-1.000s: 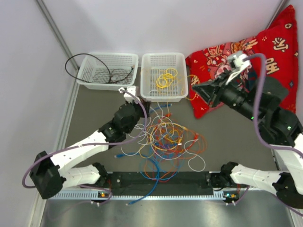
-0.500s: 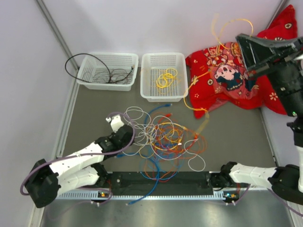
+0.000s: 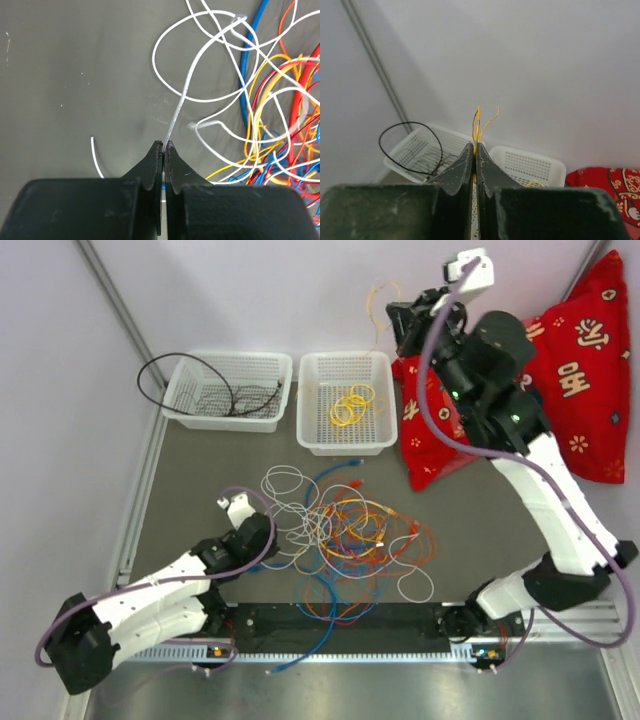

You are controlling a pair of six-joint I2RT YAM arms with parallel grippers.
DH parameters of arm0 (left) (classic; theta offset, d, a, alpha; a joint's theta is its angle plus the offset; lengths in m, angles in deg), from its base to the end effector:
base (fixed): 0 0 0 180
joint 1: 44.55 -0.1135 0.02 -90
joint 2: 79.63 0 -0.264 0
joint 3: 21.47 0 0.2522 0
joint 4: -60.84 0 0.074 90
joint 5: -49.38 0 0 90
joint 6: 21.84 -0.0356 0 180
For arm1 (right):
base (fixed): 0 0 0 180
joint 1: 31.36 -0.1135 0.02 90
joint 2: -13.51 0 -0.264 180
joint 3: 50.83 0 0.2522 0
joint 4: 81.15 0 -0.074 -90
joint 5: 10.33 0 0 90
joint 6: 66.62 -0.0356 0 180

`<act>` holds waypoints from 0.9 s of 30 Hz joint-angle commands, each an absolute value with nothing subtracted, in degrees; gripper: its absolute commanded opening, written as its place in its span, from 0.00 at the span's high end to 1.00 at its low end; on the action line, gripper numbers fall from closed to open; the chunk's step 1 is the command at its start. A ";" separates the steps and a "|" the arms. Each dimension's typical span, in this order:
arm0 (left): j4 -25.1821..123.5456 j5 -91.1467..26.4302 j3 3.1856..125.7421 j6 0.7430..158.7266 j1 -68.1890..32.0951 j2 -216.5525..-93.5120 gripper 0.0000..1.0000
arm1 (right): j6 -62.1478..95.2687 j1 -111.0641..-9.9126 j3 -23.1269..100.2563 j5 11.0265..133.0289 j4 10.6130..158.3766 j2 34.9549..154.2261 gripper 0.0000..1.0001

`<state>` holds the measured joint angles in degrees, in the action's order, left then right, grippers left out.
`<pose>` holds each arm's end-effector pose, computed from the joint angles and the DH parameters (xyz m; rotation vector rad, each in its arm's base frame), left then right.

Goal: Untangle the cables

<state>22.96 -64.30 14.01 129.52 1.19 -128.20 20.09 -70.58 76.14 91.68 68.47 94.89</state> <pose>0.1206 -0.1032 0.1715 -0.5007 2.3435 -0.3836 0.2076 0.1599 0.5832 -0.2335 1.3069 0.4948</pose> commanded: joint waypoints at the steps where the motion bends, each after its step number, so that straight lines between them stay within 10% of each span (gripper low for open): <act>1: 21.77 -63.56 17.52 125.38 1.16 -128.49 1.00 | 15.64 -65.47 75.87 90.30 74.19 99.63 1.00; 23: 24.84 -65.76 15.67 121.77 1.16 -126.29 1.00 | 11.60 -59.31 75.16 89.87 77.55 127.67 1.00; 25: 24.84 -65.67 16.02 121.42 1.16 -127.17 1.00 | 10.99 -59.31 77.44 88.73 74.73 129.34 0.48; 27: 24.84 -65.67 16.73 121.24 1.16 -127.44 1.00 | 9.58 -59.66 76.14 88.37 74.36 128.21 0.26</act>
<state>23.11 -64.50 15.39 122.50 1.19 -126.67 11.69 -59.96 74.35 89.95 75.51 128.93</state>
